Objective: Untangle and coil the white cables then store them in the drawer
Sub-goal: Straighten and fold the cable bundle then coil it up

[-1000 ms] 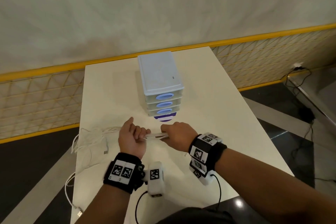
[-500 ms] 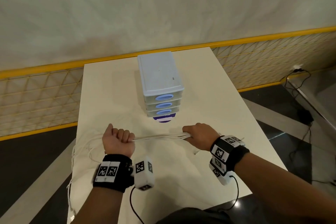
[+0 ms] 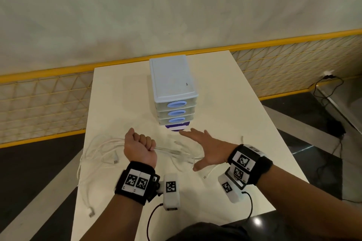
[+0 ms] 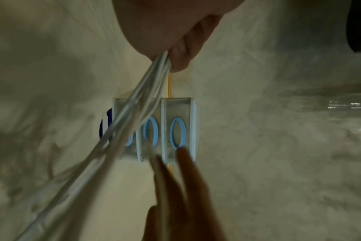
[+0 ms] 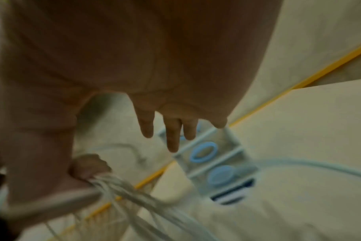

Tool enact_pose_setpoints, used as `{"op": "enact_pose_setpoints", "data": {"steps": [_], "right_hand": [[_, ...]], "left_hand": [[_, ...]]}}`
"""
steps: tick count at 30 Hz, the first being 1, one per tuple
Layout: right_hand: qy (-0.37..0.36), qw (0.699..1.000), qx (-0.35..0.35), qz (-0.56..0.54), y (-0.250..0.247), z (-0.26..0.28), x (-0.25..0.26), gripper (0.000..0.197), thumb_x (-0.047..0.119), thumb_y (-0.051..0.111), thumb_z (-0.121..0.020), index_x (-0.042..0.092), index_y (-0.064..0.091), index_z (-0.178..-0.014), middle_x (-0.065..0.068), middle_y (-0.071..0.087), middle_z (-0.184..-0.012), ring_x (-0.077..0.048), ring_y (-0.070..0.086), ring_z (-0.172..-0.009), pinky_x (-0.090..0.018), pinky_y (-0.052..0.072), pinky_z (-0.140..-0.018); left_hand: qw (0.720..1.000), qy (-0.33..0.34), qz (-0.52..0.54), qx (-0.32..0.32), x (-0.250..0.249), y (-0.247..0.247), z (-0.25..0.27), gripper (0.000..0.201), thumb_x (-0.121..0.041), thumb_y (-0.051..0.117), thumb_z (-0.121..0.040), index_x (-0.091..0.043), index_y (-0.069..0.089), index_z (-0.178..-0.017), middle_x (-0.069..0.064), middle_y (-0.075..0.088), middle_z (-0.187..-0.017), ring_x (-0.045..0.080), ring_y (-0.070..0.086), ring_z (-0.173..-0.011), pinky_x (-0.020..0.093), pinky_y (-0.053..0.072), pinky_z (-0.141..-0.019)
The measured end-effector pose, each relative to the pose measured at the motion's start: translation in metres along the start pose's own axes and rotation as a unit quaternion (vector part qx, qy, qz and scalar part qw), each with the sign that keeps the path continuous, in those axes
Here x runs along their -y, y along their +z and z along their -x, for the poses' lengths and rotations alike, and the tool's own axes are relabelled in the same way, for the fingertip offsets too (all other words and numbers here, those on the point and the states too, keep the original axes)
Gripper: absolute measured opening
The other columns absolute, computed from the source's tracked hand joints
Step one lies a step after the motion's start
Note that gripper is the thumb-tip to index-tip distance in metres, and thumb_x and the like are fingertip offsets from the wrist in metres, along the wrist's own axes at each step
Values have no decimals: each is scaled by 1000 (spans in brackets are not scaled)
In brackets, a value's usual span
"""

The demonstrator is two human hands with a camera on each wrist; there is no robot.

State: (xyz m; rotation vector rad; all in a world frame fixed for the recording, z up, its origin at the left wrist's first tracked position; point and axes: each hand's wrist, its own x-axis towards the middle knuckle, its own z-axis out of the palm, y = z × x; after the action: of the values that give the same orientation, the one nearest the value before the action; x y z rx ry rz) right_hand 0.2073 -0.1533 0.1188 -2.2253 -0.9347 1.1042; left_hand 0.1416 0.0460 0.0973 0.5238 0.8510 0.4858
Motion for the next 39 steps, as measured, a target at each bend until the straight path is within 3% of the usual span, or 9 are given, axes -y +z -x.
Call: {"op": "enact_pose_setpoints", "data": {"steps": [4, 9, 14, 17, 20, 25, 35, 37, 39], "right_hand": [[-40, 995, 37, 87, -16, -8, 17, 107, 9, 71, -70, 35, 1, -147, 6, 2, -158, -14, -8, -146, -47, -9, -117], [-15, 986, -30, 163, -10, -12, 11, 104, 18, 70, -73, 32, -1, -148, -3, -10, -158, -23, -16, -145, -48, -2, -119], [-46, 996, -28, 66, 15, -26, 38, 97, 32, 66, -83, 20, -4, -149, -3, 4, -159, -17, 7, -146, -34, 12, -119], [-28, 996, -70, 50, 32, -45, 53, 77, 29, 56, -91, 16, 7, -148, -14, 37, -148, -28, 39, -133, -37, 34, -108], [-14, 988, -148, 26, 38, -57, 54, 31, 27, 45, -96, 8, 48, -120, -20, 63, -109, -37, 58, -99, -35, 41, -77], [-2, 984, -144, 107, 37, -53, 40, 35, 44, 44, -94, 12, 52, -83, -16, 66, -92, -31, 57, -81, -31, 36, -65], [123, 967, -135, 178, 26, -20, -27, 37, 46, 42, -94, 14, 56, -106, -12, 65, -103, -31, 59, -99, -29, 34, -70], [123, 964, -152, 181, 28, -18, -35, 39, 45, 53, -88, 18, 53, -116, -8, 61, -113, -29, 56, -110, -29, 38, -83], [95, 962, -163, 199, 33, -14, -37, 74, 49, 65, -76, 24, 34, -138, -6, 39, -142, -28, 30, -137, -39, 20, -114]], "left_hand": [[999, 37, 0, -15, -8, 6, 3, 52, -22, 40, -93, -23, 24, -44, -7, 16, -38, 12, 13, -34, 19, 14, -39], [998, 54, 8, -27, -16, 6, 6, 55, -23, 42, -94, -23, 24, -42, -7, 17, -39, 13, 14, -36, 22, 17, -39], [999, 40, 23, -3, -5, 13, 15, 50, -23, 42, -94, -22, 23, -48, -6, 17, -40, 14, 14, -38, 24, 19, -41], [999, 20, 41, 28, -2, 19, 19, 49, -23, 42, -94, -21, 22, -50, -6, 16, -40, 14, 13, -38, 25, 19, -42], [997, 1, 43, 58, -3, 18, 21, 49, -23, 41, -94, -21, 22, -49, -5, 16, -39, 13, 14, -37, 25, 21, -42], [997, -55, 26, 52, -5, 4, 16, 50, -25, 47, -89, -20, 24, -46, -4, 16, -38, 15, 16, -35, 23, 28, -45], [996, -58, 63, -2, -30, -39, -13, 52, -21, 38, -91, -23, 20, -43, -5, 13, -37, 14, 10, -32, 21, 12, -41], [997, -56, 52, -13, -21, -36, -9, 52, -20, 38, -91, -23, 21, -42, -5, 13, -37, 14, 12, -31, 21, 14, -39], [997, -50, 55, -27, -18, -34, -7, 52, -20, 39, -90, -23, 21, -41, -5, 13, -37, 15, 13, -32, 21, 15, -39]]}}
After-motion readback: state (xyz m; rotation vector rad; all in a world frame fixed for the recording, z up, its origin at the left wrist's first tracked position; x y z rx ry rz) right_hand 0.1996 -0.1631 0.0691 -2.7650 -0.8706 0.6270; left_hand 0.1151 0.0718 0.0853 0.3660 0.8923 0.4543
